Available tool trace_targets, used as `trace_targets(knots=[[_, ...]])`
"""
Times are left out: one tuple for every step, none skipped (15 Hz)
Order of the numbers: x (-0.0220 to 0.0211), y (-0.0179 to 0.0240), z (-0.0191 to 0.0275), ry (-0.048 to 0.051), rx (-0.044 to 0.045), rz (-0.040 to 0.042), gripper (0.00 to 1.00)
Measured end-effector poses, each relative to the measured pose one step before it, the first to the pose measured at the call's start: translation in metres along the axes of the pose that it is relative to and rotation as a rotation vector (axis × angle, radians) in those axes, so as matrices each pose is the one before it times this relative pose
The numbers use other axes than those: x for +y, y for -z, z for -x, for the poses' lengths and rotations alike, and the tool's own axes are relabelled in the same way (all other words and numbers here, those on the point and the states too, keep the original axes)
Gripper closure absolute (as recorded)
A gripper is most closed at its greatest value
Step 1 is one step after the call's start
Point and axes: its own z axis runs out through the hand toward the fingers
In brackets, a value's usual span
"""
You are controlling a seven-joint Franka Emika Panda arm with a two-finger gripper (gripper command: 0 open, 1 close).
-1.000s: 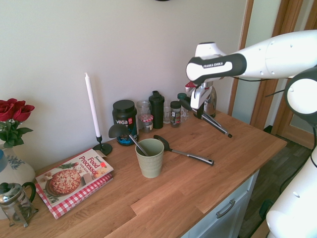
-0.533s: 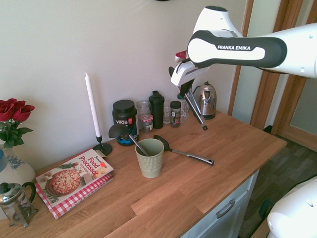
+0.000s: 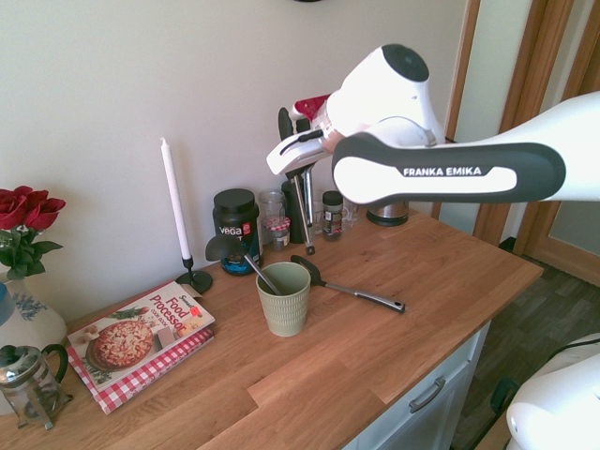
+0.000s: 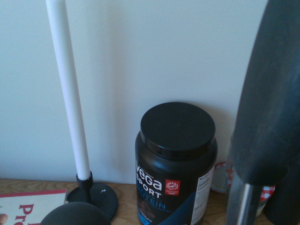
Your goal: Put the tongs back in the holder
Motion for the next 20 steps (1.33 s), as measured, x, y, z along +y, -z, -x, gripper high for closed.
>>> trace_targets(knots=[[0.00263, -0.00731, 0.00654, 0.00494, 0.01466, -0.00138, 1.00], [0.00217, -0.00574, 0.00615, 0.00468, 0.01111, -0.00102, 1.00], [0.00092, -0.00361, 0.00519, 0.00162, 0.00589, -0.00046, 1.00], [-0.00048, -0.00209, 0.00415, 0.00111, 0.00387, 0.00131, 1.00], [-0.00091, -0.00150, 0.00365, 0.00119, -0.00058, 0.00293, 1.00], [-0.00120, -0.00193, 0.00443, 0.00186, -0.00098, 0.00153, 1.00], [-0.00036, -0.00293, 0.00508, 0.00423, 0.00313, 0.00170, 1.00], [0.00105, -0.00475, 0.00633, 0.00027, 0.00046, 0.00615, 1.00], [0.00170, -0.00647, 0.00695, 0.00246, -0.00275, 0.00616, 1.00], [0.00226, -0.00751, 0.00589, 0.00238, -0.00405, 0.00530, 1.00], [0.00127, -0.00733, 0.00497, 0.00305, -0.00170, 0.00398, 1.00], [0.00004, -0.00588, 0.00322, -0.00019, -0.00045, 0.00054, 1.00], [-0.00054, -0.00470, 0.00294, -0.00059, -0.00090, 0.00014, 1.00], [-0.00133, -0.00363, 0.00237, 0.00119, -0.00226, 0.00249, 1.00], [-0.00066, -0.00372, 0.00232, 0.00333, -0.00074, 0.00593, 1.00], [0.00051, -0.00516, 0.00351, 0.00445, -0.00115, 0.00934, 1.00], [0.00071, -0.00575, 0.00400, 0.00233, -0.00560, 0.00826, 1.00], [0.00087, -0.00573, 0.00373, 0.00106, -0.00856, 0.00651, 1.00], [0.00093, -0.00471, 0.00257, -0.00194, -0.00592, 0.00493, 1.00], [0.00118, -0.00378, 0.00136, -0.00132, -0.00492, 0.00443, 1.00]])
